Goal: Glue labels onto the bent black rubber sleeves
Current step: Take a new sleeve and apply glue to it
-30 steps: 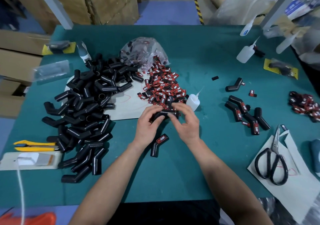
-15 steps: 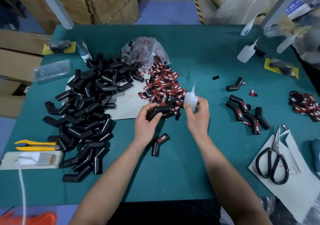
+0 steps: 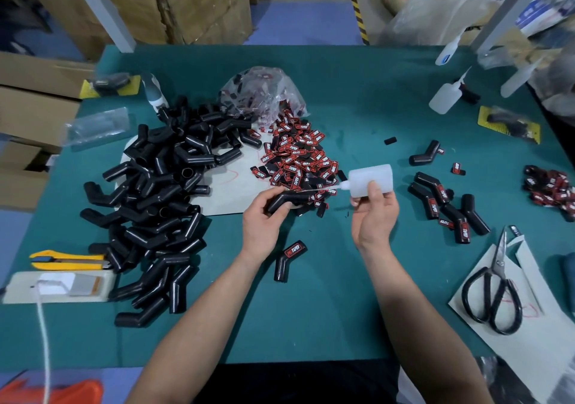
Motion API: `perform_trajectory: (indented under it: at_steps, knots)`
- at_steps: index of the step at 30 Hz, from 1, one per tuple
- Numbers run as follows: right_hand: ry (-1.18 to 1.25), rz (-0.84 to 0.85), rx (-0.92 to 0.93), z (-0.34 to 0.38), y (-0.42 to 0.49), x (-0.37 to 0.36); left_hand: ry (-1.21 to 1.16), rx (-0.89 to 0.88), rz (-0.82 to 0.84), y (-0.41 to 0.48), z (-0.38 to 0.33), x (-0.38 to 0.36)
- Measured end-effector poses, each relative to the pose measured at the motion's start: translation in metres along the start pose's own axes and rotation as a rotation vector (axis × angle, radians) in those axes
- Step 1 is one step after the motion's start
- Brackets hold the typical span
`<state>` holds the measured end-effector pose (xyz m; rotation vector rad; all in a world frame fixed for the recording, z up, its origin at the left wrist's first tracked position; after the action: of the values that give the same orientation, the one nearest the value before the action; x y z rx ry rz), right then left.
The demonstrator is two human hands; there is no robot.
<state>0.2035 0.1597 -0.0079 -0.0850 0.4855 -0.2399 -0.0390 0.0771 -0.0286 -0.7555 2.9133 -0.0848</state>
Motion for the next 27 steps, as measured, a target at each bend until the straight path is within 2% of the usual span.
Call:
perform_trajectory:
  at_steps: [4,10,17,27]
  knots:
    - [-0.047,-0.047,-0.009,-0.004,0.000,0.004,0.053,-0.019,0.031,0.000,0.001,-0.002]
    - [-0.031,-0.060,-0.155,-0.022,-0.002,0.001,0.084,-0.009,0.060,0.001,0.002,-0.005]
    - [-0.271,-0.097,-0.018,-0.011,-0.002,0.008,0.103,-0.003,0.047,0.000,0.000,-0.003]
    - [-0.387,-0.059,0.083,-0.008,-0.003,0.006,0.085,0.038,0.018,0.000,0.003,-0.002]
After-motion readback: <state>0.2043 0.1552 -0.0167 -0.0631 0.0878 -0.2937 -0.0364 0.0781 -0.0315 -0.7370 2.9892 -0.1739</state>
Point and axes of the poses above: each hand's wrist, its own y-axis towards the middle knuckle, its own x-axis out of the back of the hand, z = x × y, the point moved 9 cm from there along y, towards the middle knuckle, and after that the axes turned 7 degrees about -y, right-handed, at the moved point
